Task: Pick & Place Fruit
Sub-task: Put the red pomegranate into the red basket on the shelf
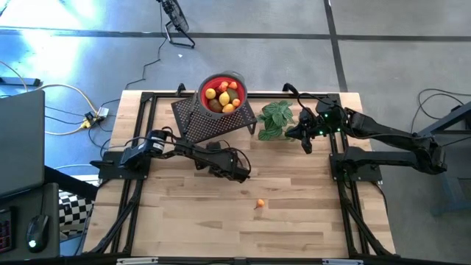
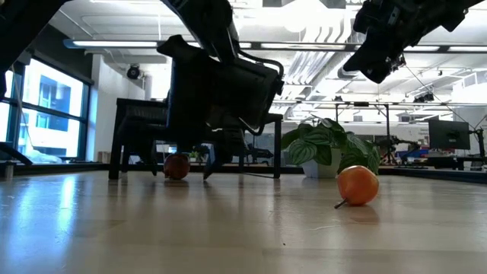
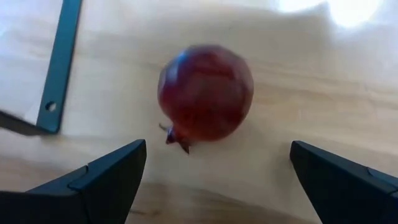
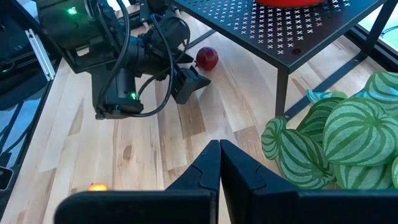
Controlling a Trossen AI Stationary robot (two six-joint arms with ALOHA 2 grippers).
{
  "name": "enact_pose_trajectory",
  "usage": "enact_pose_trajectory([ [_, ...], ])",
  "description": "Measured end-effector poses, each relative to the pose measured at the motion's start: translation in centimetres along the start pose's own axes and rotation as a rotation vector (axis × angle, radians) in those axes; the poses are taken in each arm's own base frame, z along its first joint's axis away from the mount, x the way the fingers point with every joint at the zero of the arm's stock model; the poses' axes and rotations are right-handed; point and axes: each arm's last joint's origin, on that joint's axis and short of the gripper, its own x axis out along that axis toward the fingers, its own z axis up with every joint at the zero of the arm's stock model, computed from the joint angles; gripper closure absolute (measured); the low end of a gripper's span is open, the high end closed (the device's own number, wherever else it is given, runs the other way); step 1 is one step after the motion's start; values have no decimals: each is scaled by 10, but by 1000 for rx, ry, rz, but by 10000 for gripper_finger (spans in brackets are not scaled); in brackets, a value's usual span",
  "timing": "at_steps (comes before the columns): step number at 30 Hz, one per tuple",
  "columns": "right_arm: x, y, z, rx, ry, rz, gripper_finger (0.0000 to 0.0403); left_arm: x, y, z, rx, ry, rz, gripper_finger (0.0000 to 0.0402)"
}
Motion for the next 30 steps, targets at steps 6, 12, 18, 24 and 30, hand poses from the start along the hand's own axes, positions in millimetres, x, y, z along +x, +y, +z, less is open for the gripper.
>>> enact_pose_trajectory([
  [6, 0, 0, 0, 0, 0, 0, 400, 3, -1, 6, 7, -64, -6, 12],
  [12, 0, 0, 0, 0, 0, 0, 400, 10, -3, 13, 48, -34, 31, 12],
  [18, 0, 0, 0, 0, 0, -1, 400, 13, -5, 16, 61, -12, 48, 12],
  [24, 0, 0, 0, 0, 0, -1, 400, 13, -5, 15, 62, -13, 46, 12],
  [30, 0, 0, 0, 0, 0, -1, 400, 13, -6, 14, 48, -7, 33, 14],
])
